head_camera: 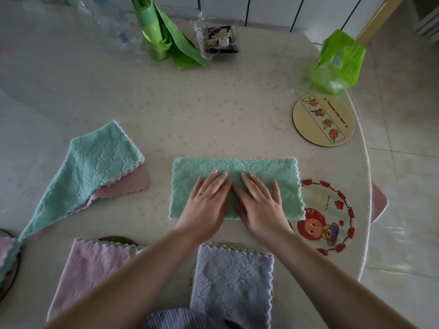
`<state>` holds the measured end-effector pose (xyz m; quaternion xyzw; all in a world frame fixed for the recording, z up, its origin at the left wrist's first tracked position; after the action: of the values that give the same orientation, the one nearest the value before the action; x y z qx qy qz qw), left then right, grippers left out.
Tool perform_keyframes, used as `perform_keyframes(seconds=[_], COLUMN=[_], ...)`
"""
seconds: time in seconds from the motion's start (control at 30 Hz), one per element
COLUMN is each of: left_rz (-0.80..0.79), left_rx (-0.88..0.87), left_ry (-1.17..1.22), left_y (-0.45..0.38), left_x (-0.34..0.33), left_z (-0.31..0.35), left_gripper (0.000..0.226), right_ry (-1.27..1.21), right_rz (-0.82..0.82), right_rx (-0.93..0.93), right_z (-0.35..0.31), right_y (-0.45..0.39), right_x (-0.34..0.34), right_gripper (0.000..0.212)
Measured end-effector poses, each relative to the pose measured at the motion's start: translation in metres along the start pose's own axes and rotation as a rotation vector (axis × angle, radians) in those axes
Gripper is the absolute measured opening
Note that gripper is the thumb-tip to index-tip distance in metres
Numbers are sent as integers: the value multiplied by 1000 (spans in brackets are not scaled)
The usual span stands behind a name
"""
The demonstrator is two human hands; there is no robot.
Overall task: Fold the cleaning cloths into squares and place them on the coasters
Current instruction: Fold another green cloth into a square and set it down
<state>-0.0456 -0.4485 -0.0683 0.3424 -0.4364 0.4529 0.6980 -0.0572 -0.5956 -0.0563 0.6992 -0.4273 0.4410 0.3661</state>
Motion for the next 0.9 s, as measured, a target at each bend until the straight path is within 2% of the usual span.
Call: perform_keyframes(seconds=[0.17,0.33,0.43,0.5,0.57,0.67,0.77,0.9], left_rz=[-36,-31,48,94,59,-24,-27,-7], left_rx=[17,68,51,-37,-115,-167,-130,-88], left_ry=[-172,-193,-134,-63,-14,18,37,45], left_y=[13,37,36,31,28,25,21,20], left_x=[-1,12,21,25,24,14,9,9], left_z=[-35,-68,-59,-39,-16,7,12,11], left_gripper=[55,60,45,33,25,18,14,10], right_ry=[154,181,117,41,-20,-90,-122,-68], right_rz=[-60,-53,21,86,113,90,19,8], right_rx=[-44,-127,-125,-119,-85,-31,-37,-51], right_z=[32,74,73,63,51,35,27,26], right_y=[17,47,40,23,-1,-40,-71,-87], right_x=[3,16,23,28,31,33,33,37], right_gripper=[53,49,43,39,35,30,27,16])
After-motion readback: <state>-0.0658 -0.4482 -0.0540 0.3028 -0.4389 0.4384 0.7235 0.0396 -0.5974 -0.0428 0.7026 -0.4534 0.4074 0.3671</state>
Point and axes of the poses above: each hand's wrist, its own y-axis away from the middle knuckle, its own x-axis out of the back of the hand, z = x × y, the point moved 3 cm from there along -y, towards the middle knuckle, and after that the axes turned 6 degrees about x, right-handed, at the moved point
